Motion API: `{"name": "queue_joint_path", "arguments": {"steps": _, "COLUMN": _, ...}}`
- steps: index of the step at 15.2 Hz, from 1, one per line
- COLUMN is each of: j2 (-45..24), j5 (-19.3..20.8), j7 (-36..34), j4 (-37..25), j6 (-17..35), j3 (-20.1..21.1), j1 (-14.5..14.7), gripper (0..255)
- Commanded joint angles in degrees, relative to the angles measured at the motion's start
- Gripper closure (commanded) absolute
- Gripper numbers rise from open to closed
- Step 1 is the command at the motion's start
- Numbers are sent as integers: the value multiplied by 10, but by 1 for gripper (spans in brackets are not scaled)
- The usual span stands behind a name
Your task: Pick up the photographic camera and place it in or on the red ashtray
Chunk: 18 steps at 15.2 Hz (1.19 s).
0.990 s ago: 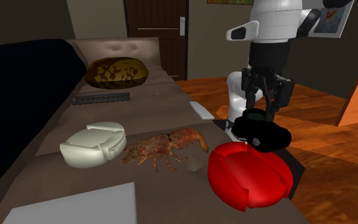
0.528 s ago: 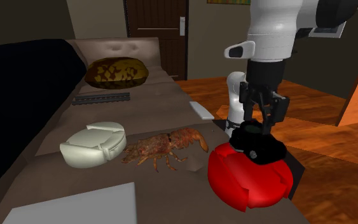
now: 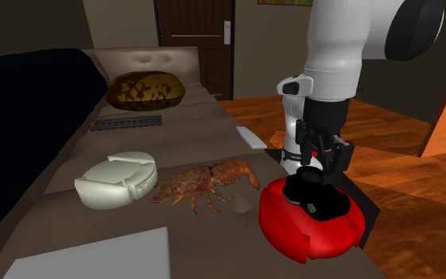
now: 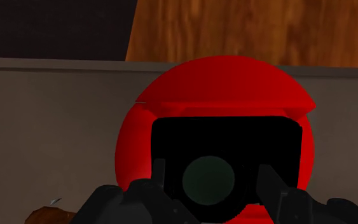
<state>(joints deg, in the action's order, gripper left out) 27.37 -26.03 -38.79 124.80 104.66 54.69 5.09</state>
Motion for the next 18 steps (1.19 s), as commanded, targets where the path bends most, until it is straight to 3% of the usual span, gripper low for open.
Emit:
{"name": "queue_joint_path", "arguments": {"steps": 1, "j2": 0, "j5": -1, "j7": 1, "j4": 3, "j6": 4, "j3": 1, "j1": 0, "gripper": 255}}
{"name": "queue_joint_path", "arguments": {"steps": 7, "j2": 0, "j5": -1, "j7": 0, "j4": 3, "j6": 4, "j3": 1, "j1": 1, "gripper": 255}}
{"name": "queue_joint_path", "arguments": {"steps": 8, "j2": 1, "j5": -1, "j7": 1, "j4": 4, "j6": 4, "j3": 0, "j1": 1, "gripper": 0}}
{"name": "queue_joint_path", "arguments": {"steps": 13, "j2": 0, "j5": -1, "j7": 0, "j4": 3, "j6": 4, "j3": 1, "j1": 1, "gripper": 0}}
{"name": "queue_joint_path", "arguments": {"steps": 18, "j2": 3, "j5": 13, "j7": -5, "j4": -61, "j6": -67, "j3": -26, "j1": -1, "gripper": 0}}
